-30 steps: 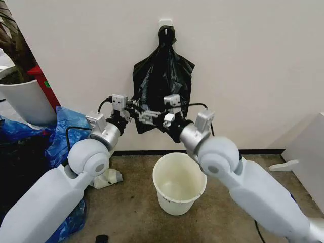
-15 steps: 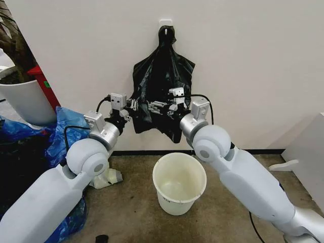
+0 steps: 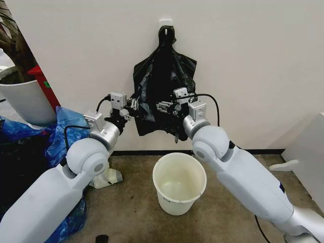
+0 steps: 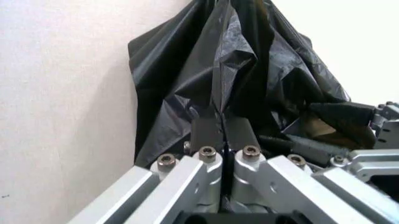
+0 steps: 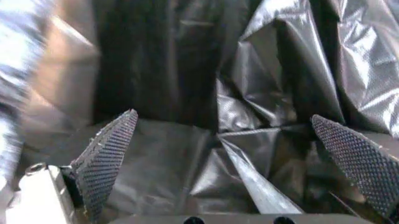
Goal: Place the garbage bag over the trash bin.
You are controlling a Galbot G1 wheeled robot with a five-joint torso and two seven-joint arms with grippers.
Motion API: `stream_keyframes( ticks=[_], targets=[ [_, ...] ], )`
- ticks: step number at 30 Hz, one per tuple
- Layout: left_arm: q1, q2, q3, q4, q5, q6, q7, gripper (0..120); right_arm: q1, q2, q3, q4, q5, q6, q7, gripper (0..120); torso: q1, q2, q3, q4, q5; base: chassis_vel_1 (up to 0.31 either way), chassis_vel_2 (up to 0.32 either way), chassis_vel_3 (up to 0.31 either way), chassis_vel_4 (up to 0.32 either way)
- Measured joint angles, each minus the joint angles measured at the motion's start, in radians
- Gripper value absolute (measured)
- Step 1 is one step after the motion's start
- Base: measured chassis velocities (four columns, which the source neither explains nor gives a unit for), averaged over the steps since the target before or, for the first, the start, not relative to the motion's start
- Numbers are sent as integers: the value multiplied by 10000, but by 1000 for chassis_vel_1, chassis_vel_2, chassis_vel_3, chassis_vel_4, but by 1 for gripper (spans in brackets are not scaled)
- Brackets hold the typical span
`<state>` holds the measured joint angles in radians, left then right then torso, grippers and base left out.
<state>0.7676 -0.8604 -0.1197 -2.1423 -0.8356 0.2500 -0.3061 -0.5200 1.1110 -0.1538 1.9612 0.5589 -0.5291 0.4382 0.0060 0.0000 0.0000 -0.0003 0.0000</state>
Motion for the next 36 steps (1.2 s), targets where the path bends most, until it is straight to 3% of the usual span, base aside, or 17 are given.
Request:
stream_keyframes(
  ticks=[10, 14, 23, 27, 29, 35, 36],
  targets=[
    [16, -28, 0, -63, -6, 4, 0, 0, -113, -62, 179, -406, -854, -21, -157, 95, 0, 0, 0, 0, 0, 0, 0, 0, 0],
    [45, -34, -1, -100, -5, 9, 0, 0, -147, -73, 247, -616, -866, -16, -158, 77, 0, 0, 0, 0, 0, 0, 0, 0, 0],
    [64, -25, -12, -208, -23, 15, -1, 0, -161, -13, 369, -1011, -653, 177, -78, 50, 0, 0, 0, 0, 0, 0, 0, 0, 0],
    [93, -34, -12, -220, -27, 19, 4, 0, -304, -12, 496, -1016, -598, 303, 19, 30, 0, 0, 0, 0, 0, 0, 0, 0, 0],
    [93, -36, -12, -220, -27, 19, 6, 0, -328, -22, 509, -996, -593, 312, 27, 27, 0, 0, 0, 0, 0, 0, 0, 0, 0],
    [48, -87, 31, -210, -32, 19, 23, 0, -431, -79, 643, -957, -440, 429, 108, 0, 0, 0, 0, -1, 0, 0, 0, 0, 0],
    [48, -87, 31, -210, -32, 19, 23, 0, -431, -79, 643, -957, -440, 429, 108, 0, 0, 0, 0, -1, 0, 0, 0, 0, 0]
  ],
)
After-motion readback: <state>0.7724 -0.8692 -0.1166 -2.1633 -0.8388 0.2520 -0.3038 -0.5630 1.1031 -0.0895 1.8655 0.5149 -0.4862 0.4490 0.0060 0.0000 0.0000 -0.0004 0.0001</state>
